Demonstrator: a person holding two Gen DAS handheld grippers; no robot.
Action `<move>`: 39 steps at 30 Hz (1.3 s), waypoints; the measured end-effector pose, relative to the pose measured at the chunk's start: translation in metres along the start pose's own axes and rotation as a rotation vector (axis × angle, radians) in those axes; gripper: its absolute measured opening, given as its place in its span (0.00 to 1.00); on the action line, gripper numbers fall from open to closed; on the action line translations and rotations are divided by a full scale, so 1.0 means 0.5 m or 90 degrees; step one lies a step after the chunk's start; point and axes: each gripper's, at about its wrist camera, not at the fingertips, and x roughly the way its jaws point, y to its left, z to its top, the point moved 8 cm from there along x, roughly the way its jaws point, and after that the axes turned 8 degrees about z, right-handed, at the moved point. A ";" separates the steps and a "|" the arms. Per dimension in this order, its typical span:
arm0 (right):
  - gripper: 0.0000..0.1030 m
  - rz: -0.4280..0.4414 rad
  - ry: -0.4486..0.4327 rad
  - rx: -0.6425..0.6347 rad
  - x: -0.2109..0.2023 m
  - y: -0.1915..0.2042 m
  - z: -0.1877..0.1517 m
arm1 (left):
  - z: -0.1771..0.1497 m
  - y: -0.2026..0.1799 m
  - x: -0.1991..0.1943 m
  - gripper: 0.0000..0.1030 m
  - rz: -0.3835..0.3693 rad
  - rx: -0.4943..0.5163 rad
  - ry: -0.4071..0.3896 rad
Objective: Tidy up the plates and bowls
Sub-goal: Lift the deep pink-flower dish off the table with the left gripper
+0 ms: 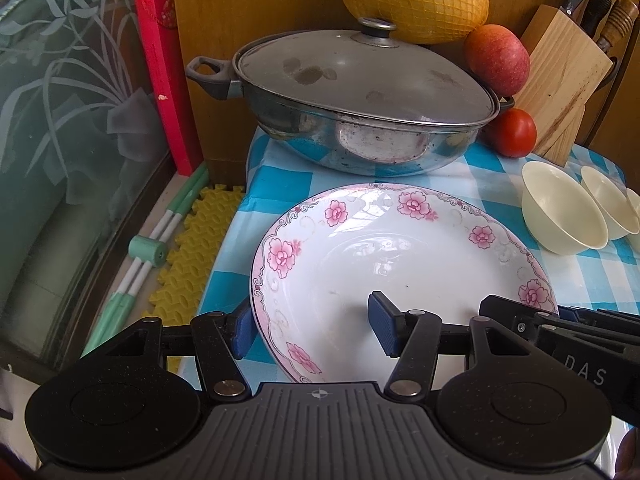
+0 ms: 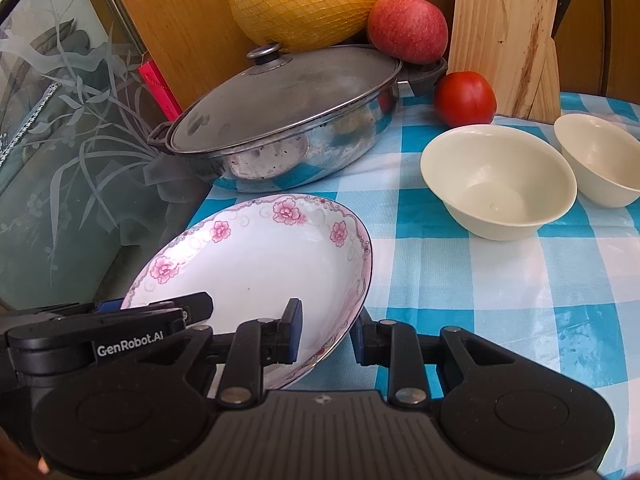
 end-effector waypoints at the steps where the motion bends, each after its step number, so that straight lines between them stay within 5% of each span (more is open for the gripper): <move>1: 0.24 0.000 0.001 0.000 0.001 0.000 0.000 | -0.001 0.000 0.000 0.63 0.000 -0.001 0.001; 11: 0.24 0.003 0.015 0.024 0.016 -0.017 -0.001 | -0.007 -0.001 0.008 0.64 -0.015 -0.001 0.018; 24: 0.29 0.003 -0.001 0.027 0.031 -0.030 0.014 | 0.008 0.000 0.039 0.81 0.004 -0.002 0.023; 39: 0.26 -0.019 -0.013 0.006 0.011 -0.020 0.021 | 0.014 -0.019 0.024 0.75 0.003 0.021 0.002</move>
